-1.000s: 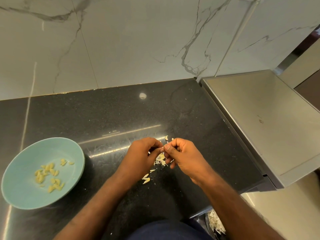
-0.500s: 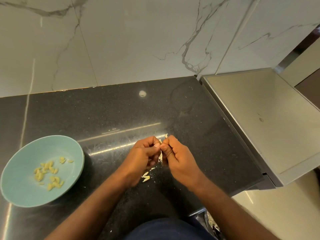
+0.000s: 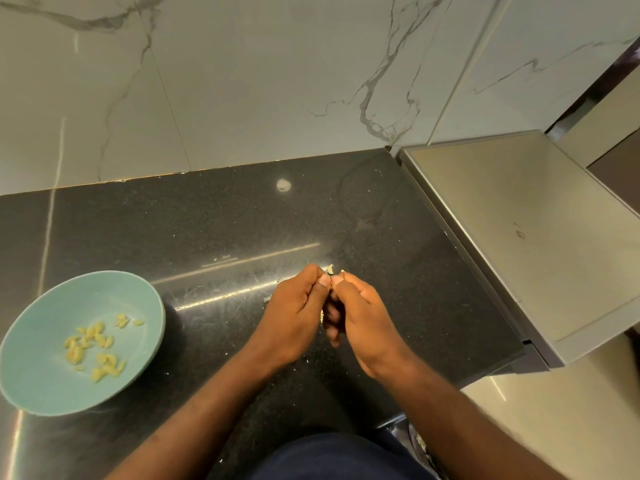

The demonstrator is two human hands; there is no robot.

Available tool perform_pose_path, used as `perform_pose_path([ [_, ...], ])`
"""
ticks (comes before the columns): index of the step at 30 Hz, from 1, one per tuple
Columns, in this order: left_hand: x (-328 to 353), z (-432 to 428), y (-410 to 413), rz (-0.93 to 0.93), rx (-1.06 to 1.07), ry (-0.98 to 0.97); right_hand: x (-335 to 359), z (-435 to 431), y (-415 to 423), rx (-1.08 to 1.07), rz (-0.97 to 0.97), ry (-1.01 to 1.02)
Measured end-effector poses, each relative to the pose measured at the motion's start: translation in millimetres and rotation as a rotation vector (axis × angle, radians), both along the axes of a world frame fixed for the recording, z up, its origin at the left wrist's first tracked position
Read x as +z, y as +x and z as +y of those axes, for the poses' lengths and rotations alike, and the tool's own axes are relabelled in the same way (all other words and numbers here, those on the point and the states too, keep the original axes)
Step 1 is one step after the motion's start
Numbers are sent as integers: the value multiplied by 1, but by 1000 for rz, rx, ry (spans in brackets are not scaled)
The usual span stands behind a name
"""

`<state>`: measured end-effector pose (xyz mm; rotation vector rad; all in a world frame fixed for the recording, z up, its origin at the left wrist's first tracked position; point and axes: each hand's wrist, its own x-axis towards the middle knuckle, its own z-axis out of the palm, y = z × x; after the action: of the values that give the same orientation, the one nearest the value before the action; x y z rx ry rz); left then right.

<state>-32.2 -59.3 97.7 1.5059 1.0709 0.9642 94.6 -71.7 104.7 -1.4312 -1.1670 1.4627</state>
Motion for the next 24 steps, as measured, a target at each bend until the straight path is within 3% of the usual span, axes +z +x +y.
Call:
perform_pose_path([
  [3, -8, 1, -1, 76, 36, 135, 7, 0, -1, -17, 129, -118],
  [6, -12, 3, 1, 50, 107, 128, 10, 1, 3, -78, 208, -110],
  [9, -16, 6, 1, -5, 171, 49, 5, 5, 14, -166, 72, 50],
  [12, -17, 9, 0, -8, 185, -5, 6, 9, 23, -79, -126, 153],
  [19, -20, 13, 6, 113, 140, 117, 6, 10, 23, -5, -49, 123],
  [24, -21, 15, 8, 149, 103, 204, 5, 8, 26, 39, -195, 180],
])
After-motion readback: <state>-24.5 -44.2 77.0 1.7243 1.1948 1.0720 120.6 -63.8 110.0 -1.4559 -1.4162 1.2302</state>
